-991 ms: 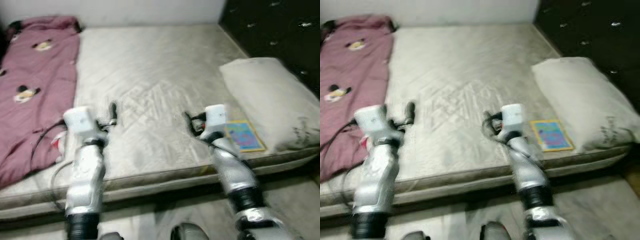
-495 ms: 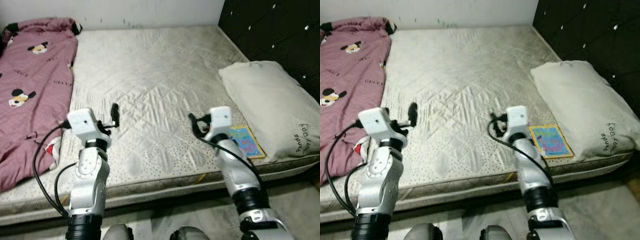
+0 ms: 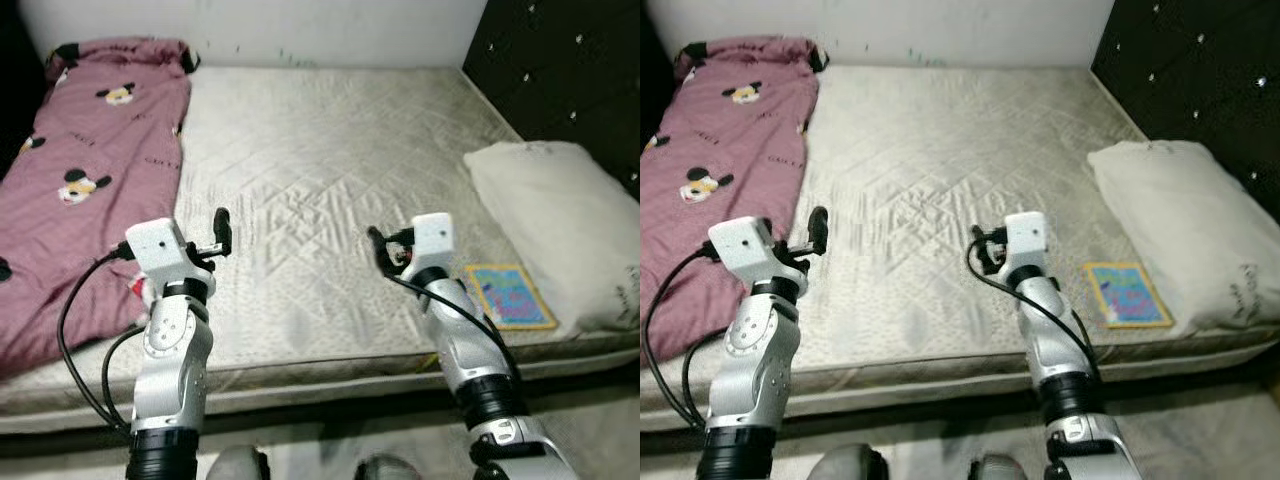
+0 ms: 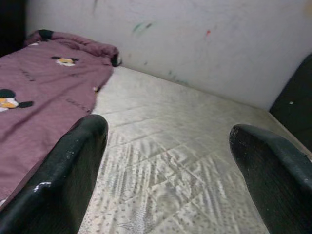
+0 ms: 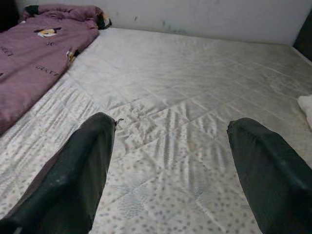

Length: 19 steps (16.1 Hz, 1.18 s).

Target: Clean up the room

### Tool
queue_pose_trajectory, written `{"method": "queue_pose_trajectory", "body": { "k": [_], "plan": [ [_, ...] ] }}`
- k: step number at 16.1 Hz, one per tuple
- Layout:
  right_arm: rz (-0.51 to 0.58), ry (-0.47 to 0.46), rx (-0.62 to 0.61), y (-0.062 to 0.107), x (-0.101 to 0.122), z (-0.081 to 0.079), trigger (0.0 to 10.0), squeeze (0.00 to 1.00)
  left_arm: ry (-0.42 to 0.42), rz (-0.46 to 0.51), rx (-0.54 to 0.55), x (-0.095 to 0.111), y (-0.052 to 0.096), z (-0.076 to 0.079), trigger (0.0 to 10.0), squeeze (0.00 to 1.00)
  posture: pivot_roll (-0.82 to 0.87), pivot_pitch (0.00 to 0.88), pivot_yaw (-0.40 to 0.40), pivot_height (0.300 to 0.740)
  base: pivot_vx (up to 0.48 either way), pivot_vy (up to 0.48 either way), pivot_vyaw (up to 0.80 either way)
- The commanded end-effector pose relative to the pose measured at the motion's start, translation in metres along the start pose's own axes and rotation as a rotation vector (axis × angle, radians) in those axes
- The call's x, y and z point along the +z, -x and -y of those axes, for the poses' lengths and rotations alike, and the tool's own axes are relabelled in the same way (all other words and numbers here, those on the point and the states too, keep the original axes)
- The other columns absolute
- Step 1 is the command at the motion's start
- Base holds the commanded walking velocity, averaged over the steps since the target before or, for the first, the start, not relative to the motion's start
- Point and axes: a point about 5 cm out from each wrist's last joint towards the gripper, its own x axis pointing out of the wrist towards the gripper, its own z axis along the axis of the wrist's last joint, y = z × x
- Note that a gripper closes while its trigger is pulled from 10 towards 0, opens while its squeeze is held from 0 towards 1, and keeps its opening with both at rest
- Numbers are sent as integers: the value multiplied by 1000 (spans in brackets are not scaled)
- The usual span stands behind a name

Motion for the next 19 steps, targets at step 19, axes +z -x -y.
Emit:
{"method": "queue_pose_trajectory", "body": {
  "k": [19],
  "plan": [
    [-41,38,-11,1,-6,7,10000,0,34,-23,-46,-3,-1,12,10000,0,-28,27,-37,740,0,480,156]
  ]
}}
